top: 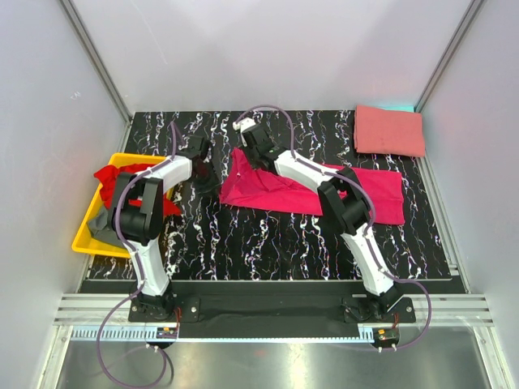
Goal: Fold and stack the t-shirts
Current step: Fold the tshirt
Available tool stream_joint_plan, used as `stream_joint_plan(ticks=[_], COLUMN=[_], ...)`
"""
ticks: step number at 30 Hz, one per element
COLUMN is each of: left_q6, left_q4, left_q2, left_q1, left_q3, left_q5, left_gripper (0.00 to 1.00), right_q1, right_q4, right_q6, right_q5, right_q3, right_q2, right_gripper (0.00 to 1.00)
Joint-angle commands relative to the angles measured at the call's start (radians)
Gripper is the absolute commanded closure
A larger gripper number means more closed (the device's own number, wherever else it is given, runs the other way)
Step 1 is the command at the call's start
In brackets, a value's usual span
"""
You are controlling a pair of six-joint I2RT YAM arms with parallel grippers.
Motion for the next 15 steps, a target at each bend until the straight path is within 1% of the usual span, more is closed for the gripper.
stream_joint_plan(ticks=[1, 2, 3, 5, 6, 7, 12, 15], left_q6=[-0.006, -0.007, -0.007, -0.010, -0.010, -0.012, -0.027, -0.033], left_q4=[0.018, 0.015, 0.012, 0.007, 0.006, 0.007, -0.003, -0.020], left_q2=[0.012, 0.015, 0.018, 0.018, 0.018, 0.020, 0.018, 0.020], left_q1=[-0.009, -0.009, -0.010, -0.010, -0.010, -0.010, -0.012, -0.013], left_q3=[0.046, 0.048, 0.050, 0.046, 0.045, 0.043, 0.039, 0.039], left_q5=[-0.012, -0.013, -0.019, -0.023, -0.022, -0.022, -0.039, -0.055], left_gripper=[0.63, 0.68, 0.77, 0.88, 0.98, 1.00, 1.00, 1.00], right_q1=[-0.013, -0.019, -0.026, -0.036, -0.040, -0.049, -0.072, -0.091], right_q4=[0.056, 0.051, 0.047, 0.039, 0.037, 0.036, 0.024, 0.022], right_q6=[0.022, 0.027, 0.030, 0.041, 0.045, 0.052, 0.056, 0.088], right_q5=[0.027, 0.032, 0.032, 0.032, 0.030, 0.027, 0.027, 0.029], right_q3=[0.001, 0.004, 0.010, 0.012, 0.012, 0.006, 0.002, -0.010], right_q2=[-0.092, -0.092, -0.092, -0.095, -0.095, -0.099, -0.105, -0.110], right_gripper=[1.00, 1.00, 1.00, 1.00, 1.00, 1.00, 1.00, 1.00])
